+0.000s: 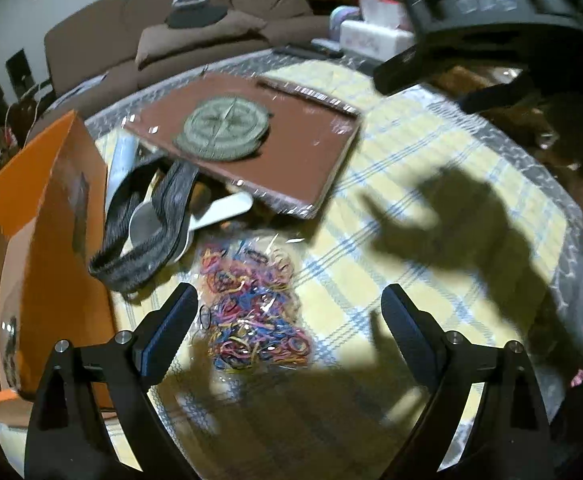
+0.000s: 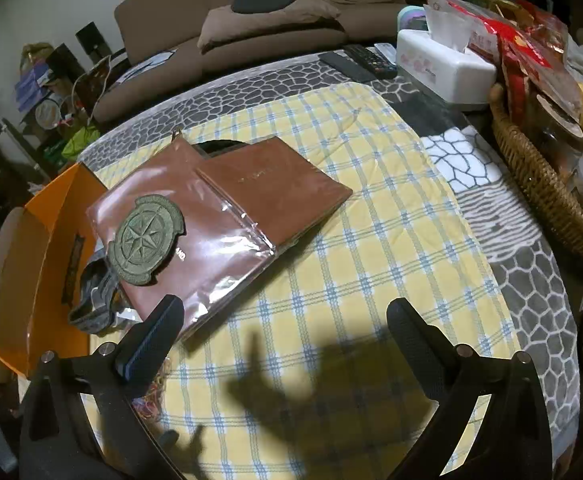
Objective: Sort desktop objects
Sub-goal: 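Grasp the rubber band bag with the left gripper while the right gripper moves to the brown pouch, then pinch the edge of the brown plastic-wrapped pouch with the right gripper, then carry the rubber band bag and pouch into the orange box and release both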
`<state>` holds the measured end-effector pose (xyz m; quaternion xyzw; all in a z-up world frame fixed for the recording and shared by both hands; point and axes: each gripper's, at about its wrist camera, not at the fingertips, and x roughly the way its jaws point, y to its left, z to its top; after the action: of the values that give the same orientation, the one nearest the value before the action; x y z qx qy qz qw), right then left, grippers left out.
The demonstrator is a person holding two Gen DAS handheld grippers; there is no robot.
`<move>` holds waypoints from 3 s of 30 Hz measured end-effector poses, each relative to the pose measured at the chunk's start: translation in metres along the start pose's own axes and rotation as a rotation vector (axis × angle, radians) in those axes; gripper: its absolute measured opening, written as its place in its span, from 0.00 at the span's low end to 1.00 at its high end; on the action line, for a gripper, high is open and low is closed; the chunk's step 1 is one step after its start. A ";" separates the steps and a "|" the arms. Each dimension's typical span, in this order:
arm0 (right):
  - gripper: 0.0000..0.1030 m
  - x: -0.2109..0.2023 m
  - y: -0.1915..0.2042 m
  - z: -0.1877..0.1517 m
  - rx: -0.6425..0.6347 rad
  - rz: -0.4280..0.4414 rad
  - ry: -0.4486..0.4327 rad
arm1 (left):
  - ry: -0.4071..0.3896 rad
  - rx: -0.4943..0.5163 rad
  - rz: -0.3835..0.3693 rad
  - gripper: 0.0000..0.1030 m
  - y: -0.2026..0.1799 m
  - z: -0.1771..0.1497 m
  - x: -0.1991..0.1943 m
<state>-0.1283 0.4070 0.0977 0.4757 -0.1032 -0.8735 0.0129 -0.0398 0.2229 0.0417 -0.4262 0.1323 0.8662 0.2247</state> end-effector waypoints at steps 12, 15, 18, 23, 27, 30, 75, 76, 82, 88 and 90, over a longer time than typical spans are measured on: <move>1.00 -0.002 0.009 0.001 -0.013 0.067 -0.026 | 0.069 -0.143 0.002 0.40 0.027 -0.006 0.020; 1.00 0.000 0.012 0.002 -0.007 0.074 -0.026 | 0.070 -0.184 -0.046 0.32 0.035 -0.005 0.014; 1.00 0.002 0.017 0.004 0.000 0.093 -0.031 | 0.048 -0.208 -0.099 0.30 0.040 0.002 0.002; 1.00 0.007 0.031 0.009 0.002 0.120 -0.040 | 0.007 -0.220 -0.137 0.30 0.048 0.006 -0.024; 1.00 0.011 0.024 0.016 0.050 0.117 -0.052 | -0.016 -0.223 -0.158 0.30 0.058 0.008 -0.042; 1.00 0.017 0.000 0.021 0.151 0.133 -0.059 | -0.032 -0.231 -0.166 0.30 0.063 0.009 -0.048; 0.06 0.049 -0.070 0.060 0.550 0.529 -0.202 | -0.133 -0.335 -0.167 0.30 0.112 0.020 -0.072; 0.06 0.044 -0.068 0.061 0.535 0.526 -0.211 | -0.138 -0.341 -0.163 0.30 0.115 0.021 -0.073; 0.05 0.007 -0.045 0.071 0.416 0.500 -0.283 | -0.177 -0.391 -0.143 0.30 0.140 0.021 -0.083; 0.05 -0.026 -0.012 0.078 0.293 0.499 -0.324 | -0.206 -0.443 -0.124 0.30 0.168 0.018 -0.091; 0.05 -0.036 0.000 0.079 0.260 0.511 -0.330 | -0.217 -0.456 -0.111 0.30 0.178 0.017 -0.096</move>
<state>-0.1746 0.4249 0.1693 0.2841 -0.3306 -0.8867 0.1540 -0.0899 0.0495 0.1353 -0.3769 -0.1150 0.9007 0.1830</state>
